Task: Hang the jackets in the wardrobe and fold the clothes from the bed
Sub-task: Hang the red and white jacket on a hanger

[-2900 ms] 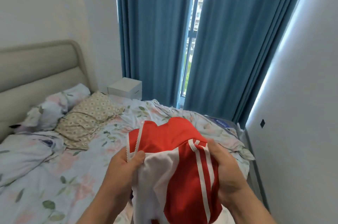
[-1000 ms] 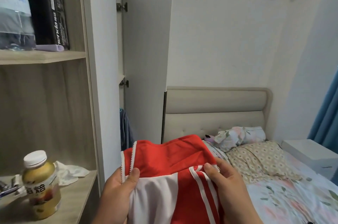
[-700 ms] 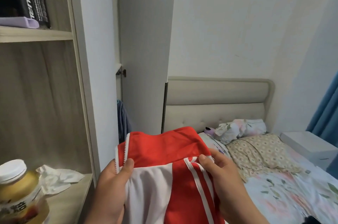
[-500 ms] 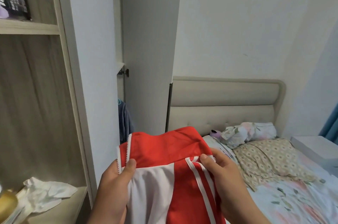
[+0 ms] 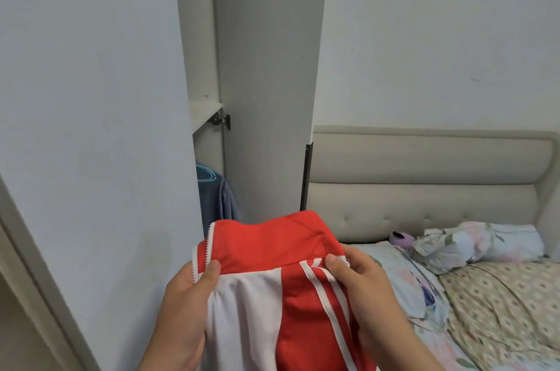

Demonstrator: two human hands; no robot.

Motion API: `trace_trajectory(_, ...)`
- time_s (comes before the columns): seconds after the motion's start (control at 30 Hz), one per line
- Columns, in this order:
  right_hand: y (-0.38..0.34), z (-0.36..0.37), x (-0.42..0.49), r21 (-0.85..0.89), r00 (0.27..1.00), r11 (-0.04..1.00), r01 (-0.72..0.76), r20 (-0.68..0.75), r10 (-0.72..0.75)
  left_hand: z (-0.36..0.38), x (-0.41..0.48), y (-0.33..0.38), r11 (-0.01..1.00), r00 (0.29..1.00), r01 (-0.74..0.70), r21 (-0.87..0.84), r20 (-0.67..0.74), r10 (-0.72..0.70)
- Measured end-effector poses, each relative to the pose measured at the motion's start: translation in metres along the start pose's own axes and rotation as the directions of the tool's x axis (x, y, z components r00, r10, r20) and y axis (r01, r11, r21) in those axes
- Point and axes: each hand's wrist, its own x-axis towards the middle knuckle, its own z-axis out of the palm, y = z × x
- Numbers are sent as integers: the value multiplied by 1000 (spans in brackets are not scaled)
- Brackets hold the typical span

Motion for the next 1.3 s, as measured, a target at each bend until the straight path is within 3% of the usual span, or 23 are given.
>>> trace_trajectory(0.17,-3,8,44,44,999,999,-22,32,20,15,37,10,998,998,-58,19,10,58)
trace_trajectory(0.33,5,28,97,14,1000,1000,-5,26,4,25,94,10,996,991,-93,3,-92,93)
trace_trajectory(0.57,18,63,171,-5,1000,1000,-19,-8,19,46,170,-6,996,981,-47,-78,-191,32)
trace_trajectory(0.9,53,93,253,-112,996,992,-52,60,59,63,237,-39,998,954,-3,-68,-298,-18)
trace_trajectory(1.13,88,103,337,-297,986,955,-23,152,71,80,296,-62,999,908,21,-26,-417,-30)
trace_trajectory(1.3,121,107,412,-475,921,872,118,382,83,87,339,-77,998,863,35,55,-505,-2)
